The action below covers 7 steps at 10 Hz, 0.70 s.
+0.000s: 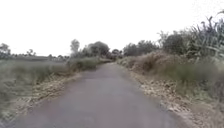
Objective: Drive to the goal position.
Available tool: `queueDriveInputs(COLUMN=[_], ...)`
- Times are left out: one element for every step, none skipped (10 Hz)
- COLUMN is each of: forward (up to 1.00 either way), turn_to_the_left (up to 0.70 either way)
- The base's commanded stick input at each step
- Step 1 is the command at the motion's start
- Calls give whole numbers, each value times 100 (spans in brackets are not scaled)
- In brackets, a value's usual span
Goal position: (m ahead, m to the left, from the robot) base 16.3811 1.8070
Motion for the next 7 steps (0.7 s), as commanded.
queueDriveInputs(forward=[100,100,100,100,100,100,100], turn_to_the_left=[-1,-2,-7,-19,-30,-40,-40])
